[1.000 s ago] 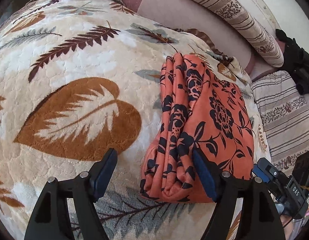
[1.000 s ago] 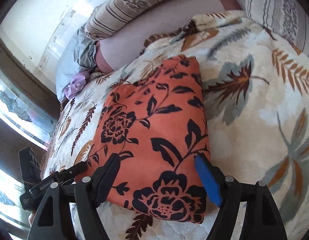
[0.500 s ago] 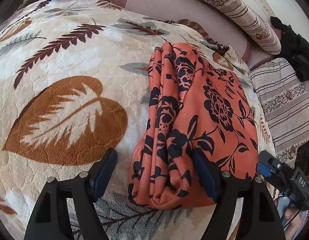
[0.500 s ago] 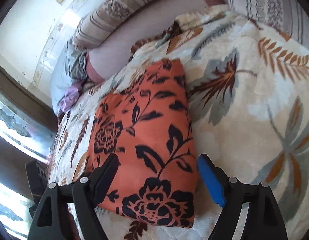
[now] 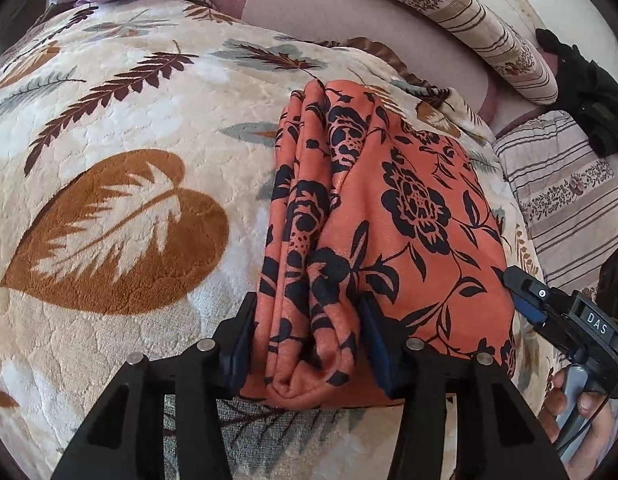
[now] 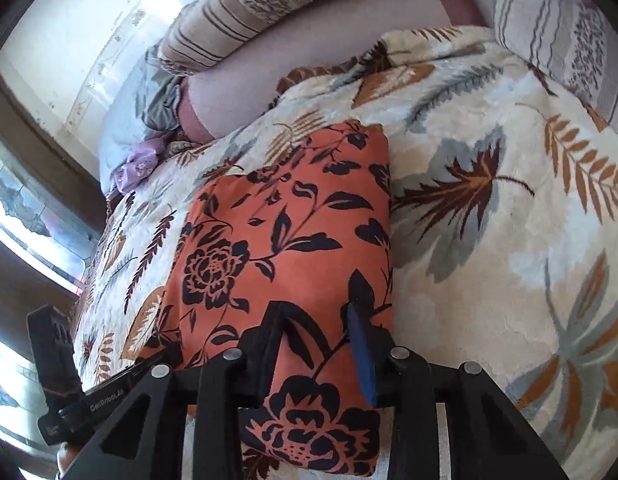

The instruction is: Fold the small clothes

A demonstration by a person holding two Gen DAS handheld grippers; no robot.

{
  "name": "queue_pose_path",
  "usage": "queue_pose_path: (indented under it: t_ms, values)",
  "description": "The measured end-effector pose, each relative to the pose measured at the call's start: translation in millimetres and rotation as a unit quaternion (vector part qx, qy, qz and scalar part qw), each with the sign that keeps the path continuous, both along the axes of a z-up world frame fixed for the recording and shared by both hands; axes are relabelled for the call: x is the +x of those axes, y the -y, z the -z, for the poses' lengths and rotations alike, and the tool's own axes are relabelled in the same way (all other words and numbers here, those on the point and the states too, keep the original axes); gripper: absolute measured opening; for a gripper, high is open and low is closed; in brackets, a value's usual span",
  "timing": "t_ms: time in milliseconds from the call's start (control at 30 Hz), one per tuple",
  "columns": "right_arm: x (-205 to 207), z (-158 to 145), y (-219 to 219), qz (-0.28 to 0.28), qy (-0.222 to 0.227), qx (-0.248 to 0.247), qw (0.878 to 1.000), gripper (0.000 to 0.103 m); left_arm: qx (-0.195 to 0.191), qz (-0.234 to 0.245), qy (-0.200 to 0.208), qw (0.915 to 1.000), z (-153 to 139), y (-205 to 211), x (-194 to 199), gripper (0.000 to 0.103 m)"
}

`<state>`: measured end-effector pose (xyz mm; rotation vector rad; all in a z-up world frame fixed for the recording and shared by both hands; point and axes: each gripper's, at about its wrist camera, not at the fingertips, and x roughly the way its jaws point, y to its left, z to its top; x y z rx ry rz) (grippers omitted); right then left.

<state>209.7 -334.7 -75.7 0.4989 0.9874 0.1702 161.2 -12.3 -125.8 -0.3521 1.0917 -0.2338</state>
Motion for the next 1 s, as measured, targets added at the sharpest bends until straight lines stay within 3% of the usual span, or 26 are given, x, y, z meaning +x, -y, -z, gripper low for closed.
queue_pose_path:
  t_ms: [33, 133, 233, 300, 333, 367, 433, 533, 600, 667, 733, 767, 800, 867, 1000]
  values:
    - [-3, 3, 3, 0.015, -0.002, 0.01, 1.0, 0.09, -0.006, 0.001, -0.002, 1.0, 1, -3, 1, 0.058]
    - [-20, -1, 8, 0.027, 0.029, 0.034, 0.999, 0.09, -0.018, 0.0, -0.008, 0.9998, 3, -15, 5, 0.066]
    - [-20, 7, 2, -0.003, 0.012, 0.035, 0.999, 0.09, -0.018, -0.002, -0.009, 0.9998, 3, -12, 8, 0.068]
    - [-13, 18, -9, -0.035, -0.011, 0.029, 0.999, 0.086, -0.001, 0.003, -0.005, 1.0, 3, -4, 8, 0.068]
    - [-14, 18, -15, -0.042, -0.007, 0.001, 0.999, 0.071, 0.01, 0.014, -0.001, 0.9998, 3, 1, 8, 0.06]
    - [-14, 17, -17, -0.05, -0.005, -0.01, 0.999, 0.067, 0.012, 0.033, 0.003, 0.9994, 2, 5, 8, 0.05]
    - [-17, 7, -15, -0.056, 0.009, -0.012, 0.998, 0.048, 0.017, 0.042, 0.011, 0.9989, -4, 8, 5, 0.039]
    - [-22, -20, -20, -0.064, 0.046, -0.06, 0.995, 0.042, -0.012, 0.037, 0.01, 0.9992, -15, 7, 0, 0.036]
    - [-23, -36, -22, -0.062, 0.065, -0.097, 0.991, 0.042, -0.033, 0.039, 0.004, 0.9987, -18, 13, -5, 0.036]
    - [-16, -35, -10, -0.041, 0.057, -0.099, 0.993, 0.042, -0.016, 0.064, -0.002, 0.9978, -12, 29, -8, 0.039]
    - [-6, -13, 8, -0.006, 0.005, -0.06, 0.998, 0.055, 0.005, 0.056, 0.005, 0.9984, -2, 33, -9, 0.049]
    - [-6, -1, 15, 0.002, -0.023, -0.038, 0.999, 0.055, -0.01, 0.047, -0.002, 0.9988, 2, 26, -7, 0.052]
    - [-13, 4, 20, 0.003, -0.017, -0.019, 1.0, 0.056, -0.034, 0.033, -0.013, 0.9988, 4, 17, -4, 0.058]
    - [-27, 3, 23, -0.005, 0.003, -0.029, 1.0, 0.061, -0.063, 0.01, -0.024, 0.9977, 3, -1, 0, 0.062]
    - [-39, -8, 32, 0.02, 0.038, -0.037, 0.998, 0.062, -0.035, -0.006, 0.01, 0.9993, -18, -10, -5, 0.063]
